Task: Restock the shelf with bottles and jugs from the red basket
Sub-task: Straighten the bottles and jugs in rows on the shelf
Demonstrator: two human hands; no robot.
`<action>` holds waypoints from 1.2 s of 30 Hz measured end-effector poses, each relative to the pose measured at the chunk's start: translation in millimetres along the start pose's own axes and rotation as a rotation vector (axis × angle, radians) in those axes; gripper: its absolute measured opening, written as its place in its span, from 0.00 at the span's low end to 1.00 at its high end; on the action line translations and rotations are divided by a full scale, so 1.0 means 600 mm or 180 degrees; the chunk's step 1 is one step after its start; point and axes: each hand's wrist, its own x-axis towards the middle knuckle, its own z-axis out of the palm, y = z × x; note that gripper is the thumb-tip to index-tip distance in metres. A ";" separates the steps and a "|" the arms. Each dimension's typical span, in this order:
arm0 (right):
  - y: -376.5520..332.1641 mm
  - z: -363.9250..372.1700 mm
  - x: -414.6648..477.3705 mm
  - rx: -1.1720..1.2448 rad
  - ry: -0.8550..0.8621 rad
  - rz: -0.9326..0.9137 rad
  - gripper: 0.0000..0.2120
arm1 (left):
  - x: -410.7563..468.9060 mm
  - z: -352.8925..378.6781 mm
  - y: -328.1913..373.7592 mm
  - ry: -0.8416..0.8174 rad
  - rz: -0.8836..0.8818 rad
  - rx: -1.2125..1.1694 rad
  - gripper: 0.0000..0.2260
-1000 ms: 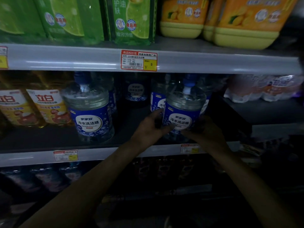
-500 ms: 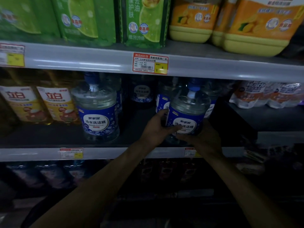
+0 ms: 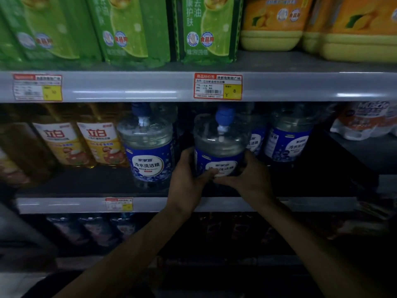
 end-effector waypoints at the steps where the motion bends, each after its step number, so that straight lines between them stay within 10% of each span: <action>1: -0.003 0.008 0.006 0.0007 -0.0039 -0.0006 0.40 | 0.003 -0.005 -0.002 0.0075 0.0004 0.0030 0.27; 27: -0.051 0.034 0.027 0.1224 -0.0436 0.1390 0.27 | 0.024 0.010 0.013 0.0707 -0.1415 -0.0853 0.13; 36: -0.060 0.068 0.040 0.1251 -0.0259 0.1393 0.30 | 0.058 0.035 -0.006 0.0641 -0.1417 -0.1141 0.31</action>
